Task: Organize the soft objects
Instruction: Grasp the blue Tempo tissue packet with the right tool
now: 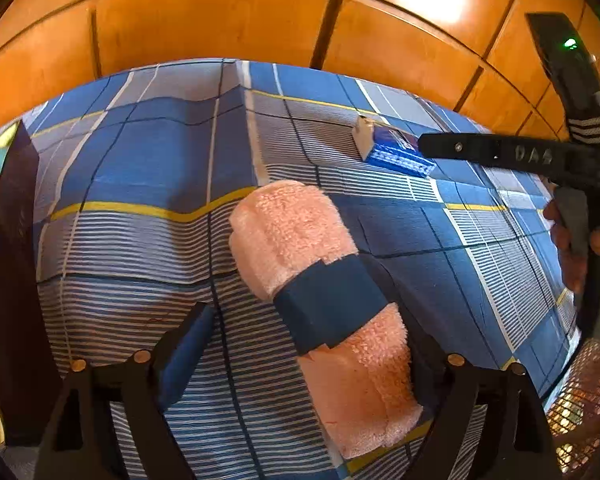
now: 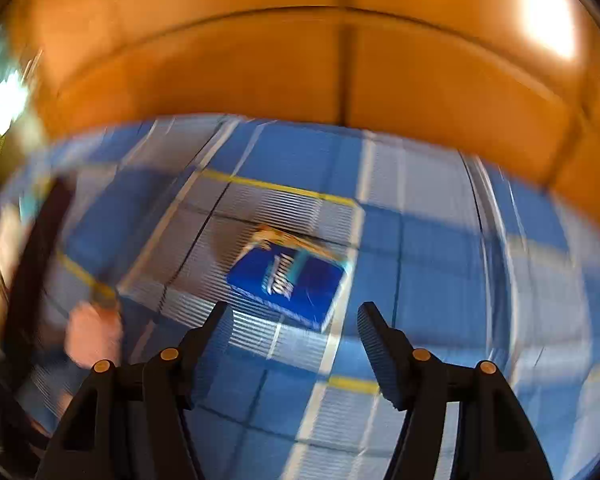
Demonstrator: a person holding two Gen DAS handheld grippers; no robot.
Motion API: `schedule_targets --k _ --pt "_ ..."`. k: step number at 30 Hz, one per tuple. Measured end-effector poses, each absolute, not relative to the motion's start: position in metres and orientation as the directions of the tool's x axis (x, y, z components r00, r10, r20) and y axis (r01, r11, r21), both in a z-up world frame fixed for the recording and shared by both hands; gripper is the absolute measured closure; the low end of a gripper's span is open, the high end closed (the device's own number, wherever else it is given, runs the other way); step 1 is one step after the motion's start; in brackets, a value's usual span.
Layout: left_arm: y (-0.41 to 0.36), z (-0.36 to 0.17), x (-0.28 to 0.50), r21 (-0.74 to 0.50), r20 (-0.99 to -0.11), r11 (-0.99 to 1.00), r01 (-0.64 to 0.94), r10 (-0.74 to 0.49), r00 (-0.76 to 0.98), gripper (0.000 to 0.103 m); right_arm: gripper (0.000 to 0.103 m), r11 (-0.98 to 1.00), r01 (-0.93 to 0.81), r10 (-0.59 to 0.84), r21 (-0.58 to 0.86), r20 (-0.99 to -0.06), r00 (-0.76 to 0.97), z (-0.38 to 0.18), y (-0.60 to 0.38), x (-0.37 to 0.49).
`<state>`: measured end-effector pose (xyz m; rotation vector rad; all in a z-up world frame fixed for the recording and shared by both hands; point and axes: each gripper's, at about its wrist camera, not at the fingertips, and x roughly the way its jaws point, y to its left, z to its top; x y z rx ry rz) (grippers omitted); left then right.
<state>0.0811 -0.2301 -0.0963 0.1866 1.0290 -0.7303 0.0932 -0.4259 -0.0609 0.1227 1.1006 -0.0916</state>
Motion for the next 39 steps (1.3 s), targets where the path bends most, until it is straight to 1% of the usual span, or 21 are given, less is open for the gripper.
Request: schedule_targets --k 1,3,5,7,9,12,14,15,16,19,21,23,24,27,28,30,31,33,35,38,39 --pt "-0.23 -0.097 0.082 -0.196 -0.83 0.754 0.627 -0.468 0.303 0.012 0.038 0.997 0.072 0.001 0.035 -0.906 0.424 -0.063 -0.421 0.102" --pt "-0.224 -0.098 0.086 -0.22 -0.828 0.76 0.611 -0.477 0.295 0.011 0.037 1.0 0.001 -0.014 -0.015 -0.923 0.385 -0.065 -0.417 0.115" --pt "-0.22 -0.099 0.089 -0.243 -0.825 0.764 0.597 -0.487 0.288 0.01 0.033 0.996 -0.081 0.001 -0.028 -0.943 0.333 -0.071 -0.413 0.129" --pt "-0.218 -0.1 0.091 -0.259 -0.822 0.765 0.589 -0.495 0.282 0.01 0.031 0.99 -0.128 -0.018 -0.056 -0.959 0.282 -0.079 -0.41 0.143" --pt "-0.218 -0.1 0.091 -0.263 -0.822 0.766 0.586 -0.496 0.28 0.01 0.031 0.986 -0.155 -0.023 -0.064 -0.967 0.253 -0.085 -0.41 0.153" --pt "-0.219 -0.1 0.091 -0.262 -0.823 0.766 0.587 -0.495 0.279 0.01 0.027 0.98 -0.188 -0.033 -0.071 -0.98 0.195 -0.1 -0.41 0.166" --pt "-0.219 -0.1 0.091 -0.267 -0.823 0.767 0.584 -0.497 0.277 0.01 0.025 0.98 -0.181 -0.048 -0.083 -0.981 0.189 -0.108 -0.411 0.172" --pt "-0.219 -0.099 0.091 -0.268 -0.822 0.767 0.583 -0.498 0.276 0.01 0.027 0.983 -0.169 -0.041 -0.074 -0.98 0.193 -0.108 -0.413 0.173" --pt "-0.218 -0.099 0.091 -0.27 -0.822 0.767 0.583 -0.498 0.275 0.01 0.033 0.988 -0.143 -0.03 -0.06 -0.978 0.205 -0.106 -0.415 0.172" --pt "-0.218 -0.1 0.091 -0.272 -0.823 0.769 0.578 -0.497 0.274 0.01 0.038 0.989 -0.134 -0.03 -0.06 -0.976 0.216 -0.1 -0.41 0.159" --pt "-0.219 -0.1 0.091 -0.269 -0.825 0.77 0.578 -0.494 0.274 0.012 0.039 0.986 -0.134 -0.068 -0.099 -0.973 0.221 -0.095 -0.402 0.145" --pt "-0.219 -0.098 0.091 -0.267 -0.827 0.772 0.577 -0.491 0.274 0.015 0.038 0.993 -0.09 -0.058 -0.081 -0.971 0.233 -0.087 -0.396 0.126" --pt "-0.219 -0.098 0.091 -0.268 -0.827 0.774 0.574 -0.49 0.275 0.017 0.038 0.996 -0.058 -0.049 -0.064 -0.971 0.234 -0.084 -0.395 0.119" --pt "-0.214 -0.094 0.089 -0.282 -0.819 0.774 0.567 -0.502 0.277 0.019 0.037 0.999 0.021 0.025 0.031 -0.971 0.24 -0.086 -0.392 0.094" --pt "-0.213 -0.093 0.088 -0.286 -0.818 0.771 0.569 -0.506 0.275 0.019 0.034 0.998 0.026 0.043 0.051 -0.966 0.254 -0.089 -0.389 0.085" --pt "-0.211 -0.09 0.085 -0.288 -0.815 0.766 0.575 -0.511 0.273 0.019 0.033 0.999 0.034 0.022 0.034 -0.953 0.303 -0.09 -0.386 0.077" --pt "-0.21 -0.09 0.083 -0.285 -0.815 0.765 0.577 -0.511 0.274 0.019 0.031 0.996 0.058 0.043 0.066 -0.941 0.334 -0.09 -0.39 0.074" --pt "-0.208 -0.089 0.08 -0.285 -0.82 0.767 0.576 -0.506 0.267 0.017 0.025 0.982 0.104 0.108 0.159 -0.917 0.385 -0.092 -0.4 0.068" --pt "-0.204 -0.088 0.079 -0.283 -0.821 0.768 0.574 -0.504 0.269 0.016 0.026 0.979 0.116 0.117 0.17 -0.923 0.365 -0.095 -0.405 0.067" --pt "-0.2 -0.083 0.079 -0.273 -0.821 0.785 0.556 -0.492 0.29 0.011 0.026 0.976 0.106 0.133 0.189 -0.907 0.399 -0.092 -0.412 0.07" --pt "-0.199 -0.081 0.078 -0.272 -0.819 0.788 0.552 -0.491 0.298 0.011 0.025 0.976 0.096 0.142 0.197 -0.904 0.404 -0.092 -0.415 0.075"
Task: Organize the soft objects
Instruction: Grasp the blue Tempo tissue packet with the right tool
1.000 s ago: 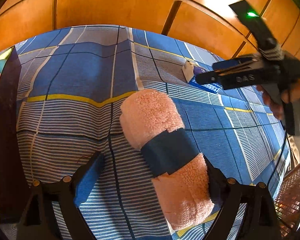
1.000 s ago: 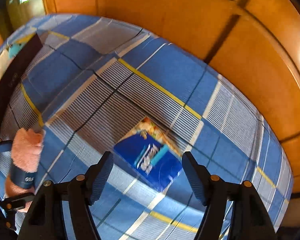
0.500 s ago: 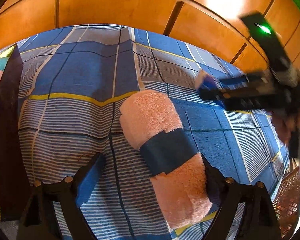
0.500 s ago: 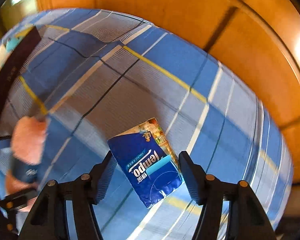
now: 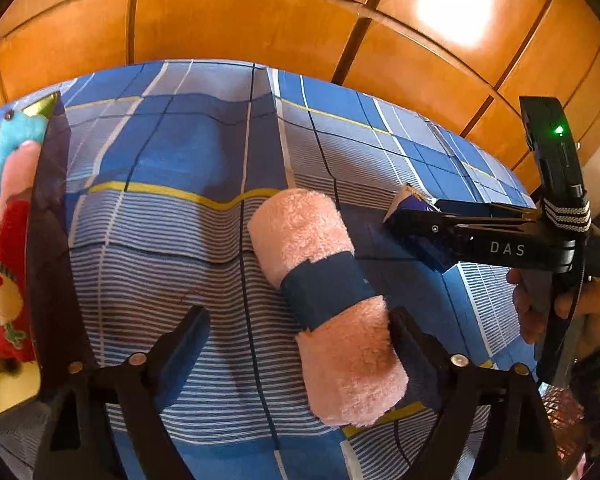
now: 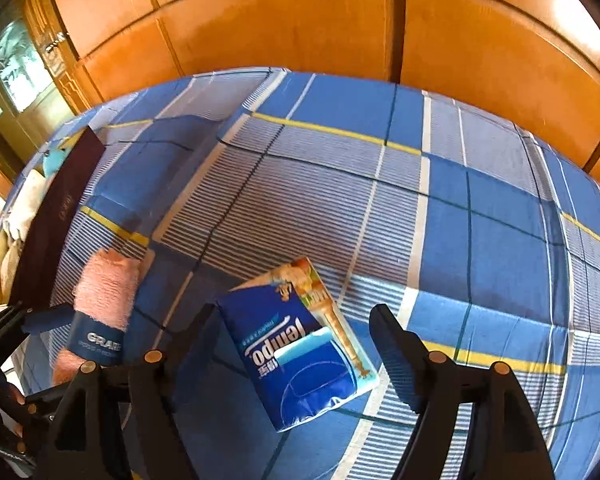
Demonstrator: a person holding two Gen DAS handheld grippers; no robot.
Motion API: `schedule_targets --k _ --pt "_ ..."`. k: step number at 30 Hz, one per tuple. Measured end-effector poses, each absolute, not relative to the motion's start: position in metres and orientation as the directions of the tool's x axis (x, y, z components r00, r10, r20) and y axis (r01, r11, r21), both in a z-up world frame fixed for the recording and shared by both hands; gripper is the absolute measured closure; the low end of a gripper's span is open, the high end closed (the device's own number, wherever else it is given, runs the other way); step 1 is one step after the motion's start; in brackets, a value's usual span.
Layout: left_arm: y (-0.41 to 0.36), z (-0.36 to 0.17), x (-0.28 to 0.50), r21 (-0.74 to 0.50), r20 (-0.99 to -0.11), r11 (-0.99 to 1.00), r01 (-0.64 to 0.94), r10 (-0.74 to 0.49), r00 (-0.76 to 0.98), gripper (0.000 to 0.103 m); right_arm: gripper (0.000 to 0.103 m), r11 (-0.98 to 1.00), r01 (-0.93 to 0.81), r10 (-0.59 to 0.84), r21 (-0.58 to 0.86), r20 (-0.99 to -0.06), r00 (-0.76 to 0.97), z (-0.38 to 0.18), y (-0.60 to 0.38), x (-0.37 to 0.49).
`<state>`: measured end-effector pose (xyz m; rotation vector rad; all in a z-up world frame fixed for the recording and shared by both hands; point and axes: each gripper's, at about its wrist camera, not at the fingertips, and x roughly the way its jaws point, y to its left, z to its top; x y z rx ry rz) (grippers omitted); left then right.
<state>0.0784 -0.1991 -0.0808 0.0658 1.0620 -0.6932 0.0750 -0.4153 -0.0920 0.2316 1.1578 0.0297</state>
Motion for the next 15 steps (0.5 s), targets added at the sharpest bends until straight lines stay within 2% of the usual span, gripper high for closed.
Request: schedule_targets --k 3,5,6,7,9,12,15 --pt "-0.204 -0.079 0.078 -0.246 -0.825 0.79 0.561 -0.474 0.307 0.011 0.025 0.984 0.052 0.138 0.171 -0.911 0.388 -0.094 -0.405 0.079" --pt "-0.208 -0.079 0.08 -0.228 -0.832 0.794 0.564 -0.46 0.311 0.012 0.038 0.995 0.017 0.088 0.101 -0.929 0.359 -0.097 -0.39 0.081" --pt "-0.21 -0.078 0.081 -0.211 -0.835 0.797 0.566 -0.448 0.319 0.013 0.04 0.996 0.008 0.082 0.091 -0.929 0.361 -0.1 -0.387 0.081" --pt "-0.212 -0.077 0.082 -0.207 -0.837 0.795 0.57 -0.445 0.317 0.016 0.042 0.997 0.001 0.076 0.082 -0.925 0.371 -0.099 -0.385 0.08" --pt "-0.216 -0.076 0.085 -0.203 -0.842 0.797 0.569 -0.438 0.314 0.033 0.043 0.997 0.003 0.067 0.074 -0.924 0.376 -0.101 -0.383 0.079" --pt "-0.224 -0.078 0.085 -0.186 -0.844 0.787 0.588 -0.435 0.315 0.052 0.043 0.993 0.037 0.088 0.111 -0.92 0.381 -0.097 -0.39 0.071" --pt "-0.23 -0.081 0.075 -0.178 -0.838 0.762 0.622 -0.449 0.311 0.057 0.042 0.989 0.046 0.113 0.142 -0.916 0.385 -0.098 -0.394 0.071"
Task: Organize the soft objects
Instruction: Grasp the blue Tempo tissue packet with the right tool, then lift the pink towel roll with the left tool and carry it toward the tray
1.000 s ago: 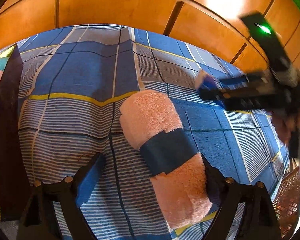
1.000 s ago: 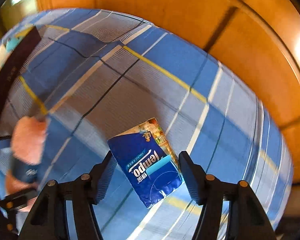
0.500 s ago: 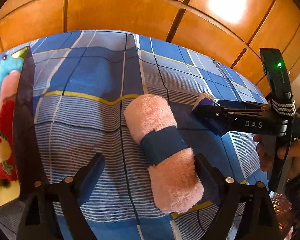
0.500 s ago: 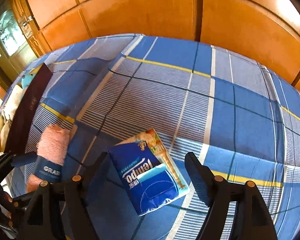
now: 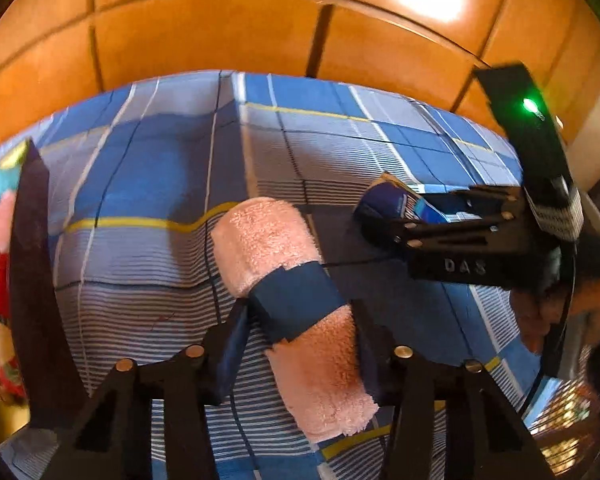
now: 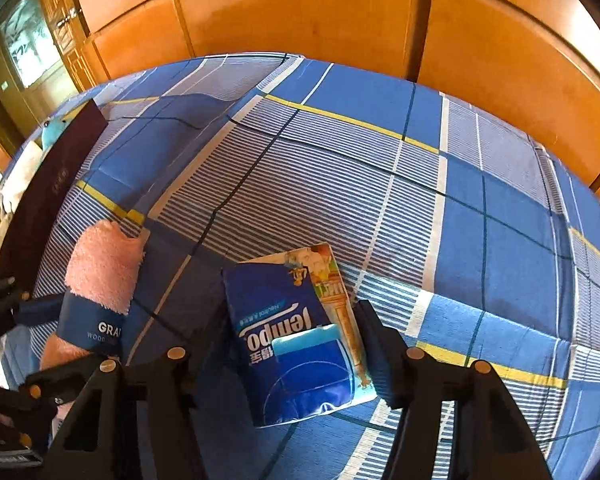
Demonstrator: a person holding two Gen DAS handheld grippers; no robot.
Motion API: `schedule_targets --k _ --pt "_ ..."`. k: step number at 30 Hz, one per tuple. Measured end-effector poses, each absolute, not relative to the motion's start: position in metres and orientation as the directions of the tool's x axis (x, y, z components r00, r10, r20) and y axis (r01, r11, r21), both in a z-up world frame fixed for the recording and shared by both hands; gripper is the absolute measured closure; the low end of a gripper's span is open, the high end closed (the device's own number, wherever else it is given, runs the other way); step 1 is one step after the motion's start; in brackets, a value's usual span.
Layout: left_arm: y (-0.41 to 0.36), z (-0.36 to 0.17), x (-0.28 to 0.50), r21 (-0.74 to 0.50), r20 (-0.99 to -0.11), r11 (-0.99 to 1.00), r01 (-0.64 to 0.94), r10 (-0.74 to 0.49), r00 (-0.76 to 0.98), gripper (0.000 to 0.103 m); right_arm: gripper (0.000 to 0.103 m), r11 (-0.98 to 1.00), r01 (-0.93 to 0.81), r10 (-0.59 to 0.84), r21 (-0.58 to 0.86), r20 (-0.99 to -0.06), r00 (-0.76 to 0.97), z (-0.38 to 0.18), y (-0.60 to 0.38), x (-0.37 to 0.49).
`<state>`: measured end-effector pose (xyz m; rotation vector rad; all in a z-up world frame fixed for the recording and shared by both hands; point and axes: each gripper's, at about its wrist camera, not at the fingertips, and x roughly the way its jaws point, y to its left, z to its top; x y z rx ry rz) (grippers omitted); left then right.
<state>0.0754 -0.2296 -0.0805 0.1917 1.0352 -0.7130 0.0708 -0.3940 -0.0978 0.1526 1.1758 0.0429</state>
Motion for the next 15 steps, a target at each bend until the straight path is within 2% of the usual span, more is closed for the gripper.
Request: schedule_targets --k 2,5,7,9,11,15 --pt "-0.232 -0.079 0.068 -0.14 -0.827 0.75 0.646 -0.447 0.34 0.058 0.042 0.99 0.038 0.11 0.136 -0.911 0.396 -0.1 -0.391 0.073" --pt "-0.226 -0.078 0.067 -0.164 -0.813 0.745 0.646 -0.473 0.34 0.056 0.042 0.99 0.035 0.112 0.138 -0.909 0.401 -0.102 -0.389 0.076" --pt "-0.224 -0.079 0.068 -0.169 -0.811 0.737 0.655 -0.481 0.332 0.048 0.042 0.99 0.037 0.108 0.134 -0.909 0.402 -0.101 -0.389 0.073" --pt "-0.22 -0.081 0.073 -0.211 -0.815 0.749 0.628 -0.489 0.31 0.034 0.042 0.991 0.036 0.106 0.131 -0.908 0.405 -0.101 -0.388 0.074" --pt "-0.217 -0.082 0.078 -0.264 -0.821 0.757 0.598 -0.502 0.273 0.032 0.042 0.99 0.037 0.109 0.134 -0.909 0.402 -0.101 -0.388 0.074" --pt "-0.212 -0.079 0.086 -0.292 -0.824 0.786 0.544 -0.496 0.274 0.032 0.042 0.991 0.031 0.106 0.129 -0.911 0.399 -0.101 -0.387 0.075"
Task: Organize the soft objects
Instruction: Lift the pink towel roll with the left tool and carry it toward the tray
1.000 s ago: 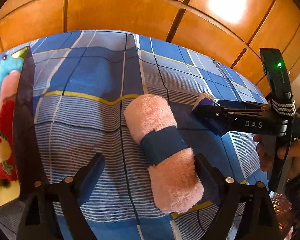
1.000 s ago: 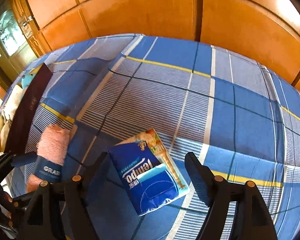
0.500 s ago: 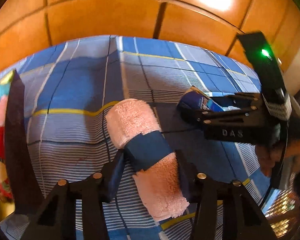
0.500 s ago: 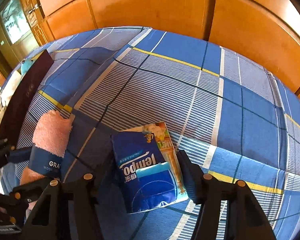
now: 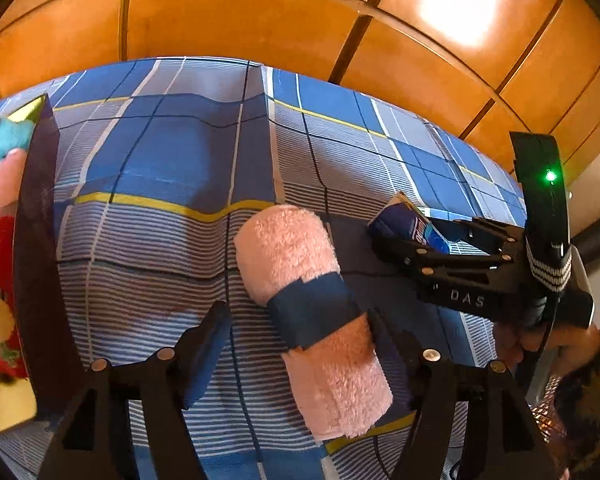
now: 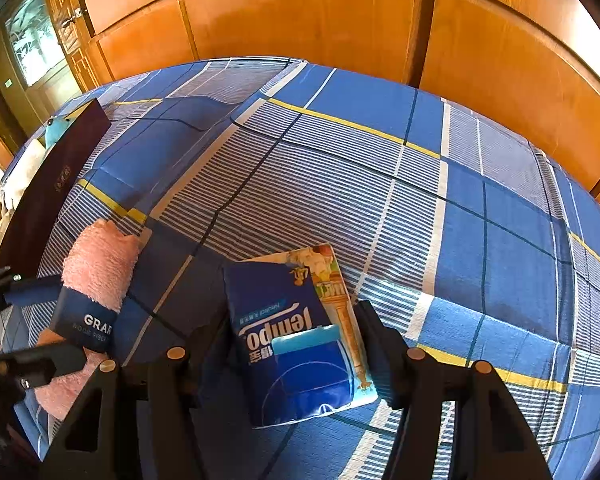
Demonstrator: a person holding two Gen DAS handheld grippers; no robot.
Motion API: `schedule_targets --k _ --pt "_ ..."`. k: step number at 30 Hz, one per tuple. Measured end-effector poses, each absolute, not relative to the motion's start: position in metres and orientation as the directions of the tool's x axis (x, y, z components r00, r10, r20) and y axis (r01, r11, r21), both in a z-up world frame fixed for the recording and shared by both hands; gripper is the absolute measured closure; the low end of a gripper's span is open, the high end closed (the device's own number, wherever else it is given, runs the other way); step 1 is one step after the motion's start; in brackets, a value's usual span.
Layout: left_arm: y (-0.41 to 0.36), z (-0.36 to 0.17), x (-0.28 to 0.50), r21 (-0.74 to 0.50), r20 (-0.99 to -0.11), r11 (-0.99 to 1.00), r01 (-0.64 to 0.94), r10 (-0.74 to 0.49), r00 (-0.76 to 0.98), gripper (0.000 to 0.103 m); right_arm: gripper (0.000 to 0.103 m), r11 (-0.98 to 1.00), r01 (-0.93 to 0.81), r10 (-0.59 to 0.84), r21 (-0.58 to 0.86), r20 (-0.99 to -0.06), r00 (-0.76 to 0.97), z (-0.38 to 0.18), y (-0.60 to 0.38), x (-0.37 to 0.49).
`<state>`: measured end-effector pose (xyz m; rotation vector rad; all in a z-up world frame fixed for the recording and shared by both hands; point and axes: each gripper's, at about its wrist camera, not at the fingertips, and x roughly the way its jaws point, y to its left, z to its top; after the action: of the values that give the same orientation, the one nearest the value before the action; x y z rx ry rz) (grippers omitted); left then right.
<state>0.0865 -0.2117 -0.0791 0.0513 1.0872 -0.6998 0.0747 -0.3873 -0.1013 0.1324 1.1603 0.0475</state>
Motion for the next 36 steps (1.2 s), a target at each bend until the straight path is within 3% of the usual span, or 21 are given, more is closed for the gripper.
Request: schedule_targets --k 7,12,21,36 --pt "-0.238 -0.081 0.09 -0.216 -0.863 0.811 0.544 -0.419 0.282 0.035 0.042 0.992 0.029 0.1 0.122 -0.911 0.399 -0.102 -0.386 0.075" --pt "-0.245 -0.09 0.087 -0.159 -0.868 0.819 0.551 -0.382 0.318 0.058 0.042 0.994 0.021 0.093 0.11 -0.913 0.397 -0.101 -0.384 0.075" --pt "-0.234 -0.073 0.061 -0.113 -0.804 0.77 0.628 -0.442 0.398 0.059 0.042 0.994 0.014 0.097 0.112 -0.908 0.406 -0.102 -0.384 0.073" --pt "-0.194 -0.021 0.04 -0.125 -0.714 0.791 0.598 -0.491 0.499 0.059 0.042 0.995 -0.01 0.089 0.095 -0.89 0.448 -0.102 -0.383 0.069"
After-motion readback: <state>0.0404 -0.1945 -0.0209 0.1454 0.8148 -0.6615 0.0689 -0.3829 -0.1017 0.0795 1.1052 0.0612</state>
